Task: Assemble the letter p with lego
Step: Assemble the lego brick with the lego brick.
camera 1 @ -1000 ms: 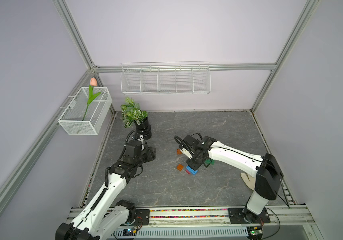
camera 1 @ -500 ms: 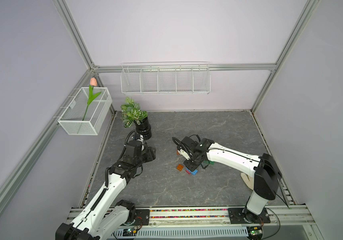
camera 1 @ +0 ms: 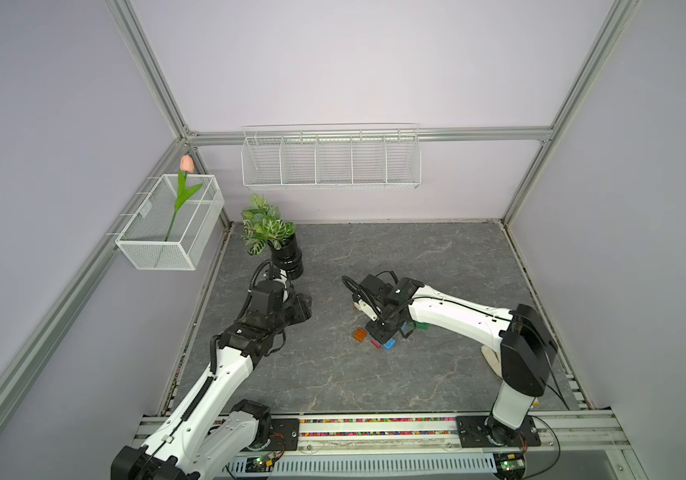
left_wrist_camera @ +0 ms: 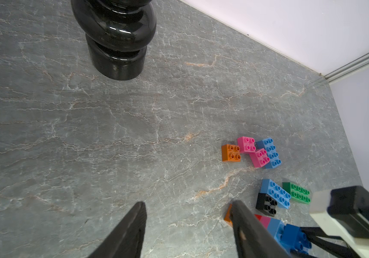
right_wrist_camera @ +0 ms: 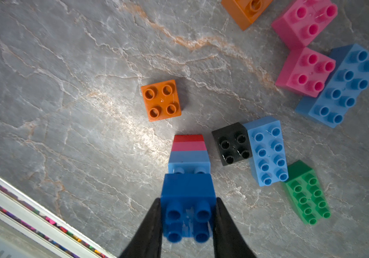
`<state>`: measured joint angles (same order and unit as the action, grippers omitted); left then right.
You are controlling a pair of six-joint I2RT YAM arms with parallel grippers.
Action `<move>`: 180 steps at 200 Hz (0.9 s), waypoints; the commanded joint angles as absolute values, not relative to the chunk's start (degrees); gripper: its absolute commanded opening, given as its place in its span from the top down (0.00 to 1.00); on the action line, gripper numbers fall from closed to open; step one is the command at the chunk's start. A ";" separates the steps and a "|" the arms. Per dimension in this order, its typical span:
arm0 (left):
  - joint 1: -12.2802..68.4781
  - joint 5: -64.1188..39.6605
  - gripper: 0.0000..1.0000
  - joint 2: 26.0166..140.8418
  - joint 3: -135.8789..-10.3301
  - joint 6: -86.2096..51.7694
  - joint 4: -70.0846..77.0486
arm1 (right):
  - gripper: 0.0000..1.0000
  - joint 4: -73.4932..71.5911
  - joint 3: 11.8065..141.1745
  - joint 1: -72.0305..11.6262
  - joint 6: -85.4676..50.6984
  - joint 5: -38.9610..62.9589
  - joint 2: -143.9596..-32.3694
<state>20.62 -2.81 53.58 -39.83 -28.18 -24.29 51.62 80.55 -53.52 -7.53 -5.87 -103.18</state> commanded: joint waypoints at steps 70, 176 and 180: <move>20.39 -1.84 0.37 53.74 -39.37 -27.60 -23.95 | 0.68 51.28 80.33 -53.93 -7.72 -4.70 -105.98; 20.39 -2.24 0.37 53.66 -39.27 -27.69 -24.09 | 0.69 54.32 81.76 -53.79 -4.98 -3.69 -112.61; 20.41 -2.28 0.37 53.68 -39.24 -27.69 -24.10 | 0.69 54.32 81.82 -53.79 -4.99 -3.54 -112.90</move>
<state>20.62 -2.81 53.67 -39.83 -28.16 -24.27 53.91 83.90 -53.52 -6.22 -5.50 -106.89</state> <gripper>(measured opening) 0.634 0.341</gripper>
